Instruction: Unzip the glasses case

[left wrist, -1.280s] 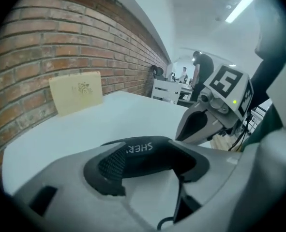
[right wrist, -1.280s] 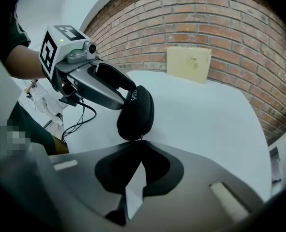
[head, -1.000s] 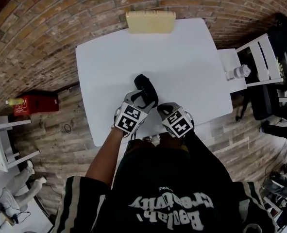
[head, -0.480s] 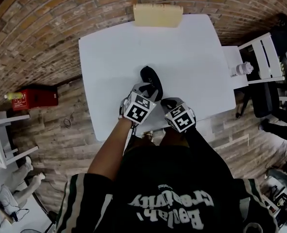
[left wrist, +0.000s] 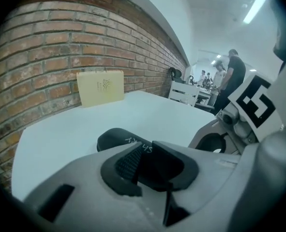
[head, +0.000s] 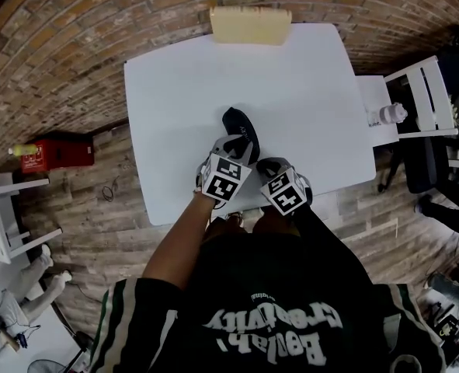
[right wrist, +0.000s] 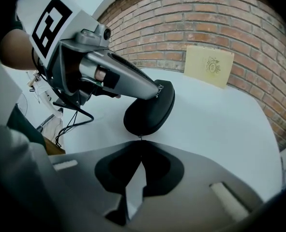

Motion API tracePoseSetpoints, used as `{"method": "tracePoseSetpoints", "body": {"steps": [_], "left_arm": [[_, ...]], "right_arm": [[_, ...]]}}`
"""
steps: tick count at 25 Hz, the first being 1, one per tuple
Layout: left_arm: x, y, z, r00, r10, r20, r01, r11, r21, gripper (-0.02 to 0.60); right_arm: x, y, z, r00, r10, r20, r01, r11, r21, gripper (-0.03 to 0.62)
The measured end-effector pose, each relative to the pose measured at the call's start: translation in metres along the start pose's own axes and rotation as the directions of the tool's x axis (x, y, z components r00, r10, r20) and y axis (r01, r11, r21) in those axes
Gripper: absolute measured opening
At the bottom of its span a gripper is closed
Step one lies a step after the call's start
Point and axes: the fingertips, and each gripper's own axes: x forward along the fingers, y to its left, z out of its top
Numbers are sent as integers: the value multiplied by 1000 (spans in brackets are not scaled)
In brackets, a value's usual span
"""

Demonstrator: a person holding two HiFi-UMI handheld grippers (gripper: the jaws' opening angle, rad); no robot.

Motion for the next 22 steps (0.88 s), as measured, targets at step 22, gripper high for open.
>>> {"method": "tracePoseSetpoints", "body": {"steps": [22], "left_arm": [[-3, 5, 0, 1000, 5, 29, -5, 1000, -10, 48]], "right_arm": [[-2, -17, 8, 999, -33, -1, 33, 998, -45, 15]]}}
